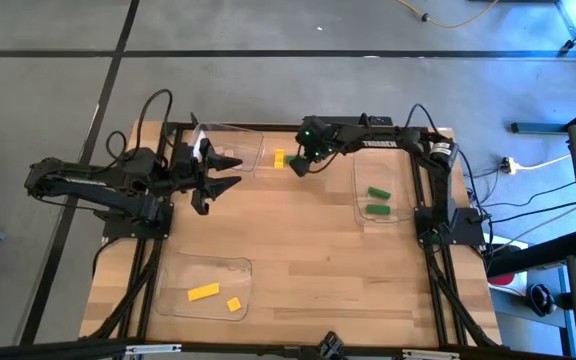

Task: Sort & place blocks by color
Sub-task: Put the green block into the top right transparent bin

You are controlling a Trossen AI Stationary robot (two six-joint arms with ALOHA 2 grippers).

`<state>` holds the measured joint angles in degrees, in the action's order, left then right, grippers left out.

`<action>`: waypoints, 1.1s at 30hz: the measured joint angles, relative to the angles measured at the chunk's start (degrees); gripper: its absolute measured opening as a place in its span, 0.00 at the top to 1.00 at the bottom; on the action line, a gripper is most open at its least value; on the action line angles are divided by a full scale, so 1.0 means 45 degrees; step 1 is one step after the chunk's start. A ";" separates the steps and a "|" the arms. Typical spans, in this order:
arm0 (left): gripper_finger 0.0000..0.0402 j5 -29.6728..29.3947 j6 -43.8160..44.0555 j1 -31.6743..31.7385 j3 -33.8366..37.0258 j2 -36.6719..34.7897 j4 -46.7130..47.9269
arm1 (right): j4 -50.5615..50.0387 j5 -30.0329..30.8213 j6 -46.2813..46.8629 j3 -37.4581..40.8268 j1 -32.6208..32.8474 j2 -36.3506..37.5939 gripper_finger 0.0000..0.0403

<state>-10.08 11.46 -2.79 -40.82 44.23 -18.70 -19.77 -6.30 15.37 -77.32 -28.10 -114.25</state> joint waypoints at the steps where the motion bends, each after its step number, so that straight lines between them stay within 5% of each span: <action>1: 0.47 -0.0020 0.0003 -0.0005 0.0000 0.0000 -0.0005 | 0.0025 0.0287 0.0030 0.0000 -0.0044 -0.0054 0.25; 17: 0.47 -0.0304 0.0010 0.0000 0.0005 0.0000 -0.0073 | 0.0512 0.0535 -0.0107 -0.0003 -0.0496 -0.1228 0.29; 33: 0.47 -0.0318 0.0024 -0.0001 0.0005 0.0000 -0.0073 | -0.0242 0.0261 -0.1917 -0.0048 -0.0496 -0.1327 0.98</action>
<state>-11.51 11.57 -2.79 -40.80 44.23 -19.03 -20.85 -5.12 6.75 -77.54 -30.33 -120.22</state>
